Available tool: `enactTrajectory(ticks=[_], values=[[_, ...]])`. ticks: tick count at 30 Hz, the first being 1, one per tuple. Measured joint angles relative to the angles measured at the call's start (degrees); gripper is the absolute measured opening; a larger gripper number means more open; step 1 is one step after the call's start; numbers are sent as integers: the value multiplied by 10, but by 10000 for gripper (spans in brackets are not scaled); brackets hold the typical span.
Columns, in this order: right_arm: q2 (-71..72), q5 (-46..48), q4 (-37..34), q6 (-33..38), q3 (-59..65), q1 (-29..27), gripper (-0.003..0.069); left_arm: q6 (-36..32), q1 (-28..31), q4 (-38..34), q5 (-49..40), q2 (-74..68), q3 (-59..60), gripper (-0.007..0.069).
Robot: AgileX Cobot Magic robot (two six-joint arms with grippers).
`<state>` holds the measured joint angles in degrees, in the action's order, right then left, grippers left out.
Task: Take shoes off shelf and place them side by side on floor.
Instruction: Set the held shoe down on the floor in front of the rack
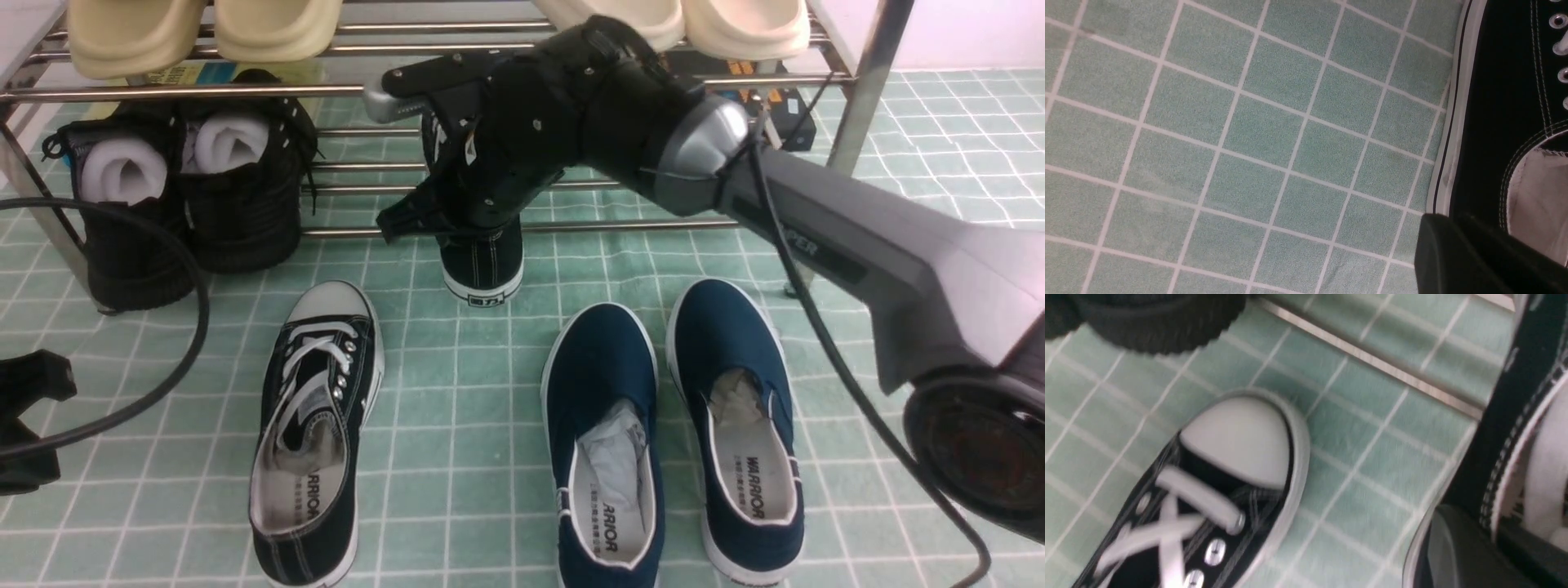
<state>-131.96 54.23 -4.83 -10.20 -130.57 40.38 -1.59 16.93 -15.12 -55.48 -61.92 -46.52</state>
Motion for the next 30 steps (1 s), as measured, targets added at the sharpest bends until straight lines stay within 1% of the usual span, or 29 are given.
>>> enactTrajectory(ticks=[1,2,3,4,7,10,11,12,14,16,21,22,24,30], values=[[11,34,-14,6,-6,0,9,0,0,0,0,0,0,71],[14,41,-17,8,-6,0,9,0,0,0,0,0,0,72],[38,97,-38,19,-13,0,9,0,0,0,0,0,0,72],[55,133,-54,30,-15,0,9,0,0,0,0,0,0,72],[102,184,-78,45,-16,1,9,0,0,2,0,0,0,72],[130,183,-83,50,-1,4,9,0,0,2,0,0,0,72],[152,181,-83,50,29,7,9,0,0,4,0,0,0,73],[155,181,-83,50,33,8,9,0,0,4,0,0,1,73],[185,177,-78,47,93,18,9,0,0,4,1,0,7,76],[206,178,-74,41,150,37,9,0,0,3,2,0,14,79],[209,170,-82,17,238,83,9,0,0,3,4,0,17,86],[208,168,-82,17,240,84,9,0,0,3,4,0,17,86],[200,127,-75,-2,252,94,11,0,0,-5,4,0,17,88],[181,55,-64,-47,252,100,10,0,0,-21,6,0,17,91]])
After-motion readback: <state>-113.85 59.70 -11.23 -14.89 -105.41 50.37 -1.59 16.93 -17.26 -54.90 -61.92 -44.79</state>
